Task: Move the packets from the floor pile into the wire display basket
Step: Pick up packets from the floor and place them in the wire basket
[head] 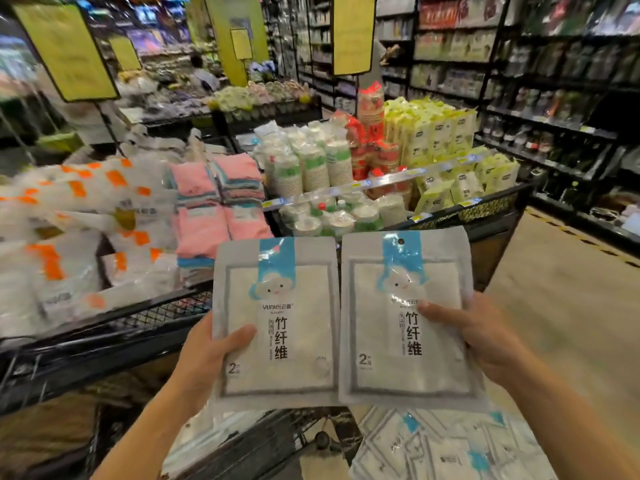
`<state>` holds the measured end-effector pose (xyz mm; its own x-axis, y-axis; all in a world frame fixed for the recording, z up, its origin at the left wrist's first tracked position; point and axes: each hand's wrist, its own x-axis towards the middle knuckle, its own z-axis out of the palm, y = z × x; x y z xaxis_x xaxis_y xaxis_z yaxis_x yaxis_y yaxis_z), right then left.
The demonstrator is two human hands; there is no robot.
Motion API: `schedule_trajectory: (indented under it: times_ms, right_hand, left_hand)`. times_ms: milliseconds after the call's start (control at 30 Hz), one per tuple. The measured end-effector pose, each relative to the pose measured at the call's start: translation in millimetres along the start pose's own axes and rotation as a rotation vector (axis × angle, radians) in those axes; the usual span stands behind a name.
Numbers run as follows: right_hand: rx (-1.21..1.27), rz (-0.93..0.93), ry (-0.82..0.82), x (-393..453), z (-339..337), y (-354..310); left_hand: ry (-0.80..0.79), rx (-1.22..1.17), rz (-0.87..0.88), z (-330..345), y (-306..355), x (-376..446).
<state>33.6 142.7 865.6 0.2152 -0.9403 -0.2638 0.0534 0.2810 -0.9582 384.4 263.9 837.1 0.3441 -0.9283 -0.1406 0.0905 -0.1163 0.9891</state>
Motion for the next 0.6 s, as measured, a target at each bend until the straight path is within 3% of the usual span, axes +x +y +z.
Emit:
schedule_trajectory:
  times_ms: [600]
  right_hand:
    - [-0.156, 0.029, -0.330, -18, 295, 42]
  left_hand:
    - [0.357, -0.142, -0.044, -278, -21, -104]
